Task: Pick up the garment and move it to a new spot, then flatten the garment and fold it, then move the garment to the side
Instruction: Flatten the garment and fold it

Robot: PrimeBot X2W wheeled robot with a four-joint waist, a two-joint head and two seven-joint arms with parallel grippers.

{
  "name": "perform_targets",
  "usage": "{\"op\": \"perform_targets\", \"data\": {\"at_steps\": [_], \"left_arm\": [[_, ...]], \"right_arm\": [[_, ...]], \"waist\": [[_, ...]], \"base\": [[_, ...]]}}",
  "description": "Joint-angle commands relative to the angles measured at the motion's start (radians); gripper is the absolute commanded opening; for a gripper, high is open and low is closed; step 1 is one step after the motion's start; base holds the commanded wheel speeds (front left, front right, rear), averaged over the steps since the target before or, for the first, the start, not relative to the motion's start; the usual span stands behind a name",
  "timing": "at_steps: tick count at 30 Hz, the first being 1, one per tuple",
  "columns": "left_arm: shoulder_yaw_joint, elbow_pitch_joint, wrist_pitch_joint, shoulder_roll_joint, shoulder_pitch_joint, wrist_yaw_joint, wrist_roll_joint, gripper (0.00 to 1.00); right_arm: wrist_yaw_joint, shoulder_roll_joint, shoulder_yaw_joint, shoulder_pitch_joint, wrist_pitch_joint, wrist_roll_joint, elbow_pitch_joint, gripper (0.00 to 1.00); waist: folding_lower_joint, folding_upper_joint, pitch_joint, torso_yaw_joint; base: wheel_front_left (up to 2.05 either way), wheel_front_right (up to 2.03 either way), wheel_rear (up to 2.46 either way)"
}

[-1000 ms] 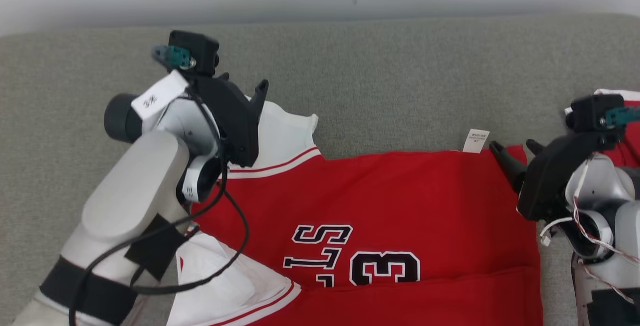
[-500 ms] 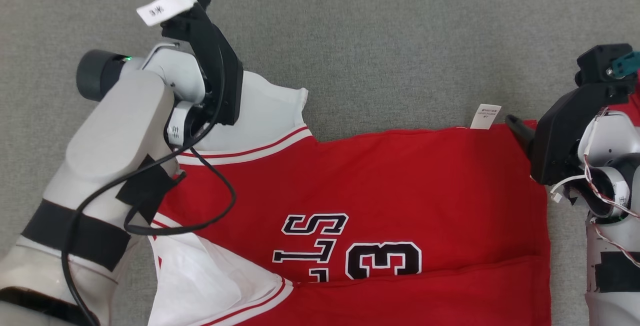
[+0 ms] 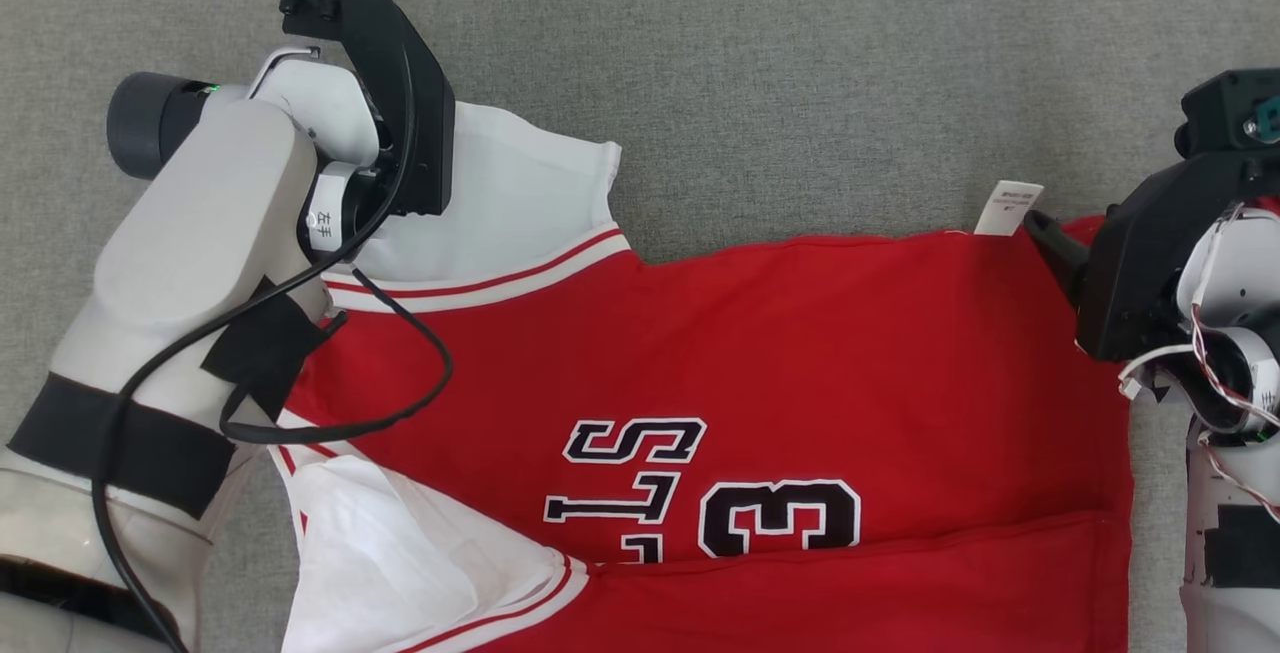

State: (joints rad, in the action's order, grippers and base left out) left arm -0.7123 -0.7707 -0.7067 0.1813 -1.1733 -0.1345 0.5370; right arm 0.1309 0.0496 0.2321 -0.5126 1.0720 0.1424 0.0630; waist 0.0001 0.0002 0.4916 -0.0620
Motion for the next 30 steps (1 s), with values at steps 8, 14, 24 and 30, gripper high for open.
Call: {"op": "perform_targets", "data": {"at_steps": [8, 14, 24, 30], "left_arm": [[-0.019, 0.01, -0.027, -0.027, 0.007, 0.004, 0.021, 1.0], [-0.023, 0.032, -0.037, -0.036, 0.015, 0.007, 0.028, 1.0], [-0.029, 0.046, -0.038, -0.028, 0.03, 0.001, 0.035, 0.45], [-0.029, 0.05, -0.034, -0.027, 0.036, 0.002, 0.046, 0.26]], "right_arm": [[-0.001, 0.002, 0.01, 0.033, 0.009, 0.013, 0.039, 1.0], [-0.001, 0.003, 0.054, 0.031, 0.012, 0.0, 0.04, 1.0], [-0.001, 0.002, 0.069, 0.017, 0.002, 0.009, -0.006, 1.0], [-0.001, 0.002, 0.072, 0.012, -0.007, 0.01, -0.038, 0.96]], "waist": [[-0.0001, -0.0002, -0.002, 0.007], [-0.0001, -0.0002, -0.007, 0.004], [-0.0001, -0.0002, -0.001, -0.002], [-0.0001, -0.0002, -0.001, 0.004]], "base": [[0.0, 0.0, 0.0], [0.0, 0.0, 0.0], [0.0, 0.0, 0.0], [0.0, 0.0, 0.0]]}}
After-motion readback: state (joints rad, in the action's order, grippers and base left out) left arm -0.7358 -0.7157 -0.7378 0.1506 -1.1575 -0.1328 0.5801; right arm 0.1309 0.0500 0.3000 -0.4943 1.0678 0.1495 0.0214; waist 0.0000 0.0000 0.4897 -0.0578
